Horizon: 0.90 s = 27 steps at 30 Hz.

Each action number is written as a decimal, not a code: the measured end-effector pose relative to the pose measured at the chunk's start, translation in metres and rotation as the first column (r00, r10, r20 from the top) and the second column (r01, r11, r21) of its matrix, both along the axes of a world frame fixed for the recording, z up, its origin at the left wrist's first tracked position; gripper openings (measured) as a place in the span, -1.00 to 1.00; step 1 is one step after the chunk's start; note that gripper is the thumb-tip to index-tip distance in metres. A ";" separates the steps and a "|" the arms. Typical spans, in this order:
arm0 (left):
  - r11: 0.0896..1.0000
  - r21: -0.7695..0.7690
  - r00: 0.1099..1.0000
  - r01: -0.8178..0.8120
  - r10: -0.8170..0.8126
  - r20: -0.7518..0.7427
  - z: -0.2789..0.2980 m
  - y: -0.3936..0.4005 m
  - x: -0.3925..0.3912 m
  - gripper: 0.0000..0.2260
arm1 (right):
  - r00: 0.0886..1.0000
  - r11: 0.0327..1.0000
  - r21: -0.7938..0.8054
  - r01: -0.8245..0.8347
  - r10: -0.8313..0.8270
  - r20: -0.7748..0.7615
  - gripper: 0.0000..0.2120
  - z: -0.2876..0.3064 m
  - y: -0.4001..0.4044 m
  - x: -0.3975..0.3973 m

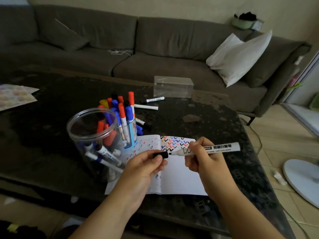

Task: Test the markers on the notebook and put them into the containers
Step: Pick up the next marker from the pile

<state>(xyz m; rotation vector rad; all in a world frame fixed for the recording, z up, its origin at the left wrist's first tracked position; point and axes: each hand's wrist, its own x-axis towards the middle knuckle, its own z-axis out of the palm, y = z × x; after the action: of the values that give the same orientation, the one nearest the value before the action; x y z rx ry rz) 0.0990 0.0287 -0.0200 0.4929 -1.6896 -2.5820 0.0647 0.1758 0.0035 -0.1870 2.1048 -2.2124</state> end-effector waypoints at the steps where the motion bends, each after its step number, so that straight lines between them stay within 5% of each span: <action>1: 1.000 0.006 1.000 0.003 -0.002 -0.011 0.004 0.001 0.006 -0.85 | 1.000 1.000 0.010 -0.005 0.005 -0.004 -0.77 0.003 0.000 0.005; 5: 0.999 -0.027 0.997 0.047 -0.049 -0.052 0.021 0.003 0.028 -0.84 | 0.999 0.999 0.024 -0.038 0.038 -0.023 -0.75 0.012 0.000 0.023; 8: 0.961 -0.239 0.983 0.141 -0.164 -0.082 0.030 0.004 0.043 -0.86 | 0.997 0.999 0.013 -0.044 0.044 -0.060 -0.70 0.016 0.000 0.034; 11: 0.708 -0.686 0.944 0.172 -0.317 -0.091 0.033 -0.001 0.053 -0.87 | 0.994 0.998 0.049 -0.031 0.036 -0.106 -0.71 0.023 0.003 0.043; 13: 0.550 -0.821 0.923 0.153 -0.377 -0.080 0.037 -0.003 0.057 -0.88 | 0.993 0.998 0.063 -0.016 0.023 -0.112 -0.70 0.024 0.002 0.046; 18: 0.468 -0.883 0.923 0.032 -0.353 -0.153 0.048 0.000 0.066 -0.81 | 0.997 0.995 -0.097 0.039 -0.045 -0.059 -0.54 0.022 -0.014 0.060; 22: 0.503 -0.863 0.938 0.050 -0.320 -0.132 0.045 -0.001 0.069 -0.84 | 0.999 0.998 -0.069 -0.010 0.012 0.030 -0.67 0.021 -0.014 0.059; 27: 0.408 -0.912 0.970 -0.031 -0.207 -0.125 0.040 -0.015 0.061 -0.93 | 0.987 0.957 0.274 -0.091 0.050 0.152 -0.74 0.010 -0.012 0.059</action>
<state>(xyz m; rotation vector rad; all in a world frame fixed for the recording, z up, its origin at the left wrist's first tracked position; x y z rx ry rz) 0.1596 0.0140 0.0198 0.0210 -2.6617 -1.2134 0.1234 0.1634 0.0136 -0.0784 2.2599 -1.8032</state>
